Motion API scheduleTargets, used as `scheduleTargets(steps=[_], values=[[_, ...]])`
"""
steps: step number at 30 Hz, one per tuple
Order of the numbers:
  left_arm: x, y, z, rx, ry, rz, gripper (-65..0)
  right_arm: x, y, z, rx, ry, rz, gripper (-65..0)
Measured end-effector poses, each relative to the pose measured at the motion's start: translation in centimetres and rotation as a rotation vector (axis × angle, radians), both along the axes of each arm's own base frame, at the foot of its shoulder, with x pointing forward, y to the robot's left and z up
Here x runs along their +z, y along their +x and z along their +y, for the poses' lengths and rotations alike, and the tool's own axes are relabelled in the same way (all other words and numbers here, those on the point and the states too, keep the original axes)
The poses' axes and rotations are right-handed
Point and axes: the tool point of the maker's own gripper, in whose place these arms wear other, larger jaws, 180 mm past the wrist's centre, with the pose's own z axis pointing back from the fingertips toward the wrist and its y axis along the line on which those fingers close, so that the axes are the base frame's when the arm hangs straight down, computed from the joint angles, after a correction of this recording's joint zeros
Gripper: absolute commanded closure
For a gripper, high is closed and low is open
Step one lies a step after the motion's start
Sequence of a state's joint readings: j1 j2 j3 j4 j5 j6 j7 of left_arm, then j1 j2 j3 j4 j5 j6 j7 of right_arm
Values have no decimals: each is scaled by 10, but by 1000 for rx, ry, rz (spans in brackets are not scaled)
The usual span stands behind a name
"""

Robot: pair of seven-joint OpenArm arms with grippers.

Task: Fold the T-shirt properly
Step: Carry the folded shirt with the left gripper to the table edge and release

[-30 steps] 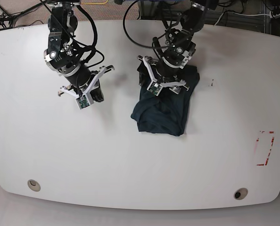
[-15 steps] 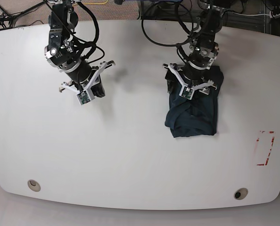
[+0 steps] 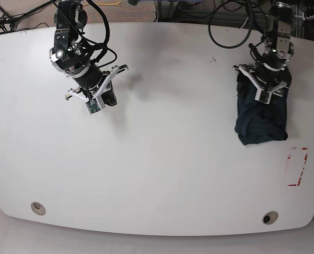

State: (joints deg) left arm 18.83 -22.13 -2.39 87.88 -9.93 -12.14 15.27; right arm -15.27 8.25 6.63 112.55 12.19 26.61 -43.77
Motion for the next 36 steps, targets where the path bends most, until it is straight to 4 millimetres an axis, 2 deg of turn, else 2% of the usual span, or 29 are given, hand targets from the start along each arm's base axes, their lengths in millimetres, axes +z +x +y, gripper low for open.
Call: scheduleTargets(steps=[10,15,22,27,31,36], values=[[0,-23,115,93,24,85,-421,-3,-4,1,2,1,12,-6],[3,-26,153,126,29,115,-421,-4,-5,1,2,0,15,-6],[6,-24,180,97,52,181,-421,-6,-8,8,20,5,21,-6],[11,-22,187,71,80,215,-421,-8,-12,15,43,12,31,-5],[17,-20,183,15,141,261,-421,-8,-12,13,36,11,33,-5],[36,-10,164,-76,218,273,-421,-8,-12,13,35,12,29,-5]])
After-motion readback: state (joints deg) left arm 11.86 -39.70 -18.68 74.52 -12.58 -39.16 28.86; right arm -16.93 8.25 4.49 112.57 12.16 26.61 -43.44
